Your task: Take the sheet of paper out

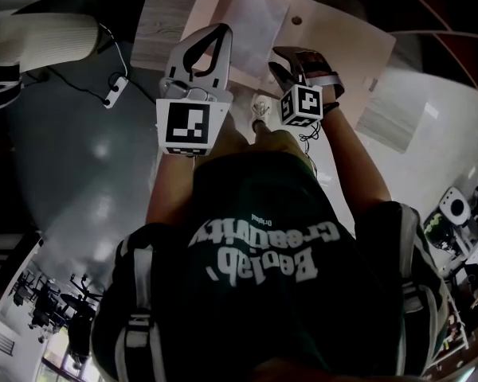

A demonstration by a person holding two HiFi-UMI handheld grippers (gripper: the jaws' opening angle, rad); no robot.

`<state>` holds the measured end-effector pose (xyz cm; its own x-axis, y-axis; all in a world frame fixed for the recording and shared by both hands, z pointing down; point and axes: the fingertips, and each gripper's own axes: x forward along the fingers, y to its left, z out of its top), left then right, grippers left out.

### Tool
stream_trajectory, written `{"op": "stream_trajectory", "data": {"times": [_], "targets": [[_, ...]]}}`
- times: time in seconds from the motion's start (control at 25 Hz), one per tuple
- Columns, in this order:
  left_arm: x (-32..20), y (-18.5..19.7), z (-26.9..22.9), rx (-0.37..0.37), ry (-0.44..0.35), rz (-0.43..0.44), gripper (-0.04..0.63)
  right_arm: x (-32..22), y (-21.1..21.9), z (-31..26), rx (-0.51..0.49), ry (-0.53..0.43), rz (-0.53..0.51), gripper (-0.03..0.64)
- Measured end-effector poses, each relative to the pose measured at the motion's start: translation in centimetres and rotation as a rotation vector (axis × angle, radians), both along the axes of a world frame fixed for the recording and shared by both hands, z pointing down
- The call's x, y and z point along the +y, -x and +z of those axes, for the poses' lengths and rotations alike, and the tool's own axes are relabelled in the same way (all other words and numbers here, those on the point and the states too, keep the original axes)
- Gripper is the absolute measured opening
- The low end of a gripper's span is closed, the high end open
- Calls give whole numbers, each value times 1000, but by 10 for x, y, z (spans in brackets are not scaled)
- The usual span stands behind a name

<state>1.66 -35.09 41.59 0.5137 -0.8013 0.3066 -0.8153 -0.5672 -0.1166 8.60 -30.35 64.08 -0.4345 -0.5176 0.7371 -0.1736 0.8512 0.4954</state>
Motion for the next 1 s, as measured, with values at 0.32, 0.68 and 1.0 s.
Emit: {"op": "stream_trajectory", "data": {"times": [0.32, 0.68, 1.0], "targets": [[0, 14, 4, -7, 8, -9, 20, 8, -4, 51, 156, -1, -84, 192], [1, 27, 3, -1, 6, -16, 20, -5, 25, 52, 173, -156, -178, 192], [-2, 44, 4, 5, 14, -45, 19, -22, 33, 50, 165, -270, -184, 192]]}}
